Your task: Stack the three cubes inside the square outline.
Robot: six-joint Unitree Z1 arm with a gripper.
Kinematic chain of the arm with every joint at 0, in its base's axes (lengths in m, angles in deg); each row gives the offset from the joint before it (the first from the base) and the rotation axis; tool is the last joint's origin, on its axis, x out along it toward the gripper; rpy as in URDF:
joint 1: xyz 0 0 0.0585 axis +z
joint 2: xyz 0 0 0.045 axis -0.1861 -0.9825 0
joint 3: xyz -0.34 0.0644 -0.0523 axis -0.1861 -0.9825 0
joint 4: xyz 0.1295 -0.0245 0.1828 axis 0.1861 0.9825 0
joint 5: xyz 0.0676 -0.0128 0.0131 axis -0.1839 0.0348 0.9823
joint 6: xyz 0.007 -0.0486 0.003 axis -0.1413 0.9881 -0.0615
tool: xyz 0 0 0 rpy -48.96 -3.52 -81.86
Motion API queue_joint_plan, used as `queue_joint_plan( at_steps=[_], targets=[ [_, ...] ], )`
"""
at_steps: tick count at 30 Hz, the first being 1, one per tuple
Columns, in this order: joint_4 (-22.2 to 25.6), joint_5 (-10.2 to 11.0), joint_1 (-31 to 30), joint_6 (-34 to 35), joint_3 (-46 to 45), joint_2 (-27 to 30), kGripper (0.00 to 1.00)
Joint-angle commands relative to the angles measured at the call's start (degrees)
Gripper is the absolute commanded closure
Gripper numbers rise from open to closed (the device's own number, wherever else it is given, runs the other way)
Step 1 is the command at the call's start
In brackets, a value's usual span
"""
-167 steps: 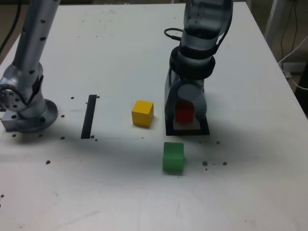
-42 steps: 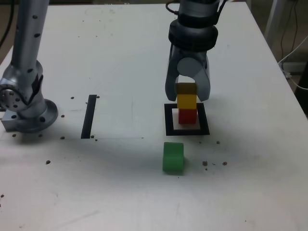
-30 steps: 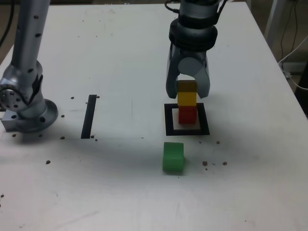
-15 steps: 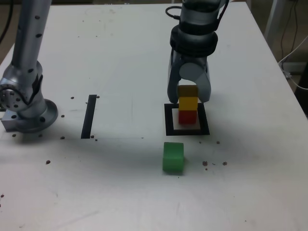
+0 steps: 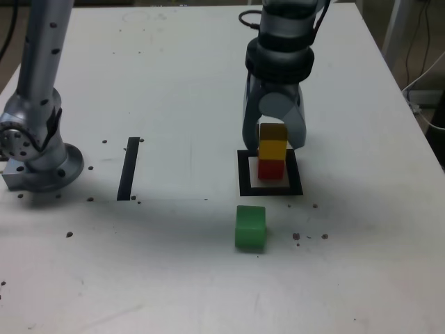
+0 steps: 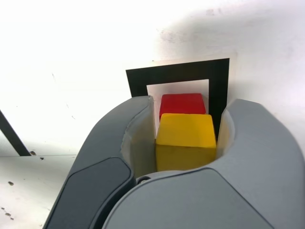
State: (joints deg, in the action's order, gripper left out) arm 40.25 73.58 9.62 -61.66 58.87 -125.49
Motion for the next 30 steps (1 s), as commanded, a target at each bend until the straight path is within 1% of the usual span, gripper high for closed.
queue_joint_plan(
  at_steps=[1, 4, 6, 14, 22, 26, 30],
  targets=[
    [-0.31, -0.17, 0.05, -0.1, -0.49, 0.09, 0.21],
    [-0.42, -0.25, 0.05, -0.14, -1.05, 0.39, 0.07],
    [-0.45, -0.26, 0.02, -0.14, -1.37, 0.62, 0.01],
    [-0.58, -0.02, -0.62, -0.34, -1.52, 2.32, 0.0],
    [0.84, 0.06, -2.16, -0.66, -2.4, 5.96, 0.0],
    [1.26, -0.02, -4.49, 1.97, -5.17, 8.54, 0.01],
    [1.6, -0.08, -8.37, 7.67, -8.02, 10.49, 0.01]
  ],
)
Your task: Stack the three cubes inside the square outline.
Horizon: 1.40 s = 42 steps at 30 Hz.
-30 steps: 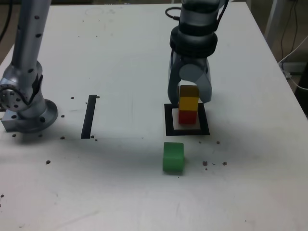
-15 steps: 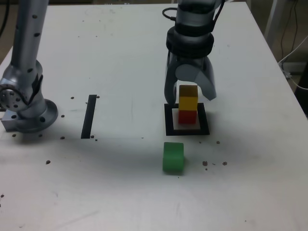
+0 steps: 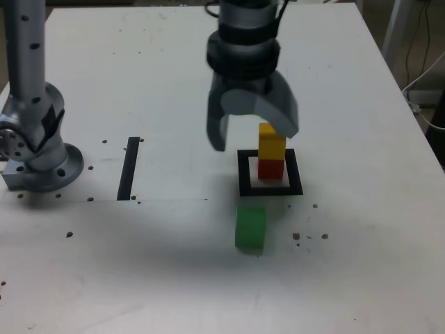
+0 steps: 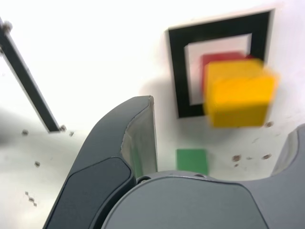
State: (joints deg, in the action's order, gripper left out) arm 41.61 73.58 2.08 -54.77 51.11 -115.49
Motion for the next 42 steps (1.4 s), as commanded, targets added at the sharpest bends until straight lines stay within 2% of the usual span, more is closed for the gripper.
queue_joint_plan(
  at_steps=[1, 9, 16, 21, 29, 42],
  targets=[
    [0.34, -0.14, -2.09, 2.47, -0.66, 0.73, 0.01],
    [-1.1, -1.84, -12.3, 15.64, -2.21, 0.73, 0.0],
    [-2.52, -4.38, -14.0, 17.45, -2.62, -1.78, 0.06],
    [-3.79, -5.12, -14.65, 17.51, -2.13, -4.41, 0.1],
    [-5.9, -5.12, -16.13, 17.4, -0.79, -8.42, 0.16],
    [-7.27, -2.17, -16.13, 17.29, -0.69, -10.27, 0.41]
  ],
)
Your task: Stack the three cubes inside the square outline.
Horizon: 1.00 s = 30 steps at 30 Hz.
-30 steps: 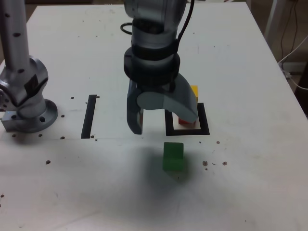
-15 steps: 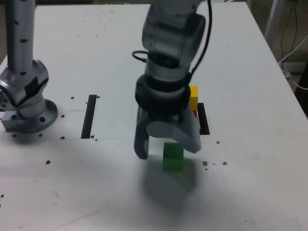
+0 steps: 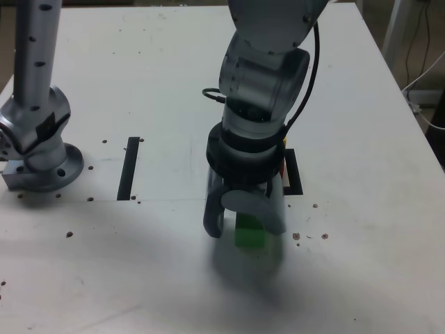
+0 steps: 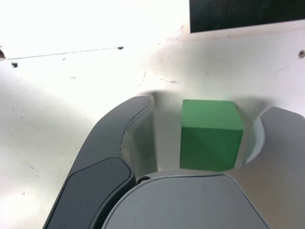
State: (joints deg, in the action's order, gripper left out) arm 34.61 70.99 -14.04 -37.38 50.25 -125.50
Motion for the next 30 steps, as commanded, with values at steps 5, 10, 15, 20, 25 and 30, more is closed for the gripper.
queue_joint_plan(
  at_steps=[5, 10, 15, 20, 25, 30],
  targets=[
    [-0.78, 0.9, 0.11, -0.81, 0.23, -0.06, 0.49],
    [-1.72, 0.28, 0.16, -1.9, 0.25, 0.04, 0.51],
    [-2.83, 0.04, 0.16, -2.25, 0.03, 0.23, 0.65],
    [-3.36, 0.32, 0.16, -1.43, -0.33, 0.89, 0.78],
    [-3.14, 0.28, 0.17, -0.85, -0.45, 1.43, 0.82],
    [0.44, 1.15, 0.17, -0.27, 0.46, 3.72, 0.82]
  ],
)
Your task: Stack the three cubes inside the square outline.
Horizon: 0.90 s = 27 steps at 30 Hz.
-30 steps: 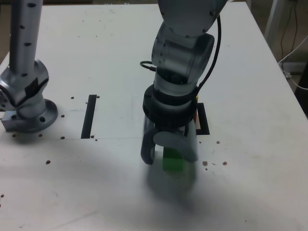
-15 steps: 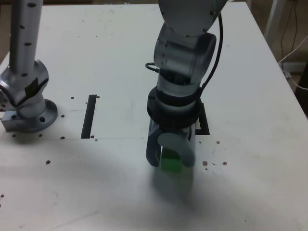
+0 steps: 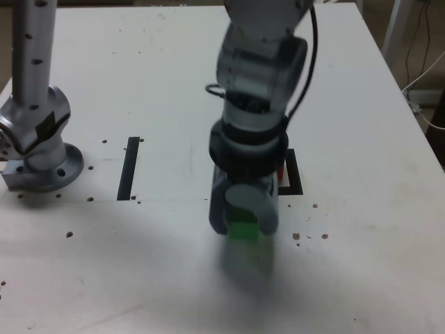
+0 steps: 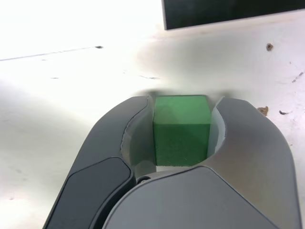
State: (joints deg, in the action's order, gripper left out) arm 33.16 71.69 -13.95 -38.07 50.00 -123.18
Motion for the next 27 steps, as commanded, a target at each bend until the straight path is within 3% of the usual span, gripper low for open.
queue_joint_plan(
  at_steps=[1, 10, 27],
  targets=[
    [3.47, 0.72, 0.09, 0.68, 1.25, 2.08, 0.82],
    [18.48, 3.95, 1.92, -0.89, 11.38, 6.8, 0.82],
    [19.63, 4.55, 15.0, -12.99, 16.32, 6.01, 0.82]
  ],
)
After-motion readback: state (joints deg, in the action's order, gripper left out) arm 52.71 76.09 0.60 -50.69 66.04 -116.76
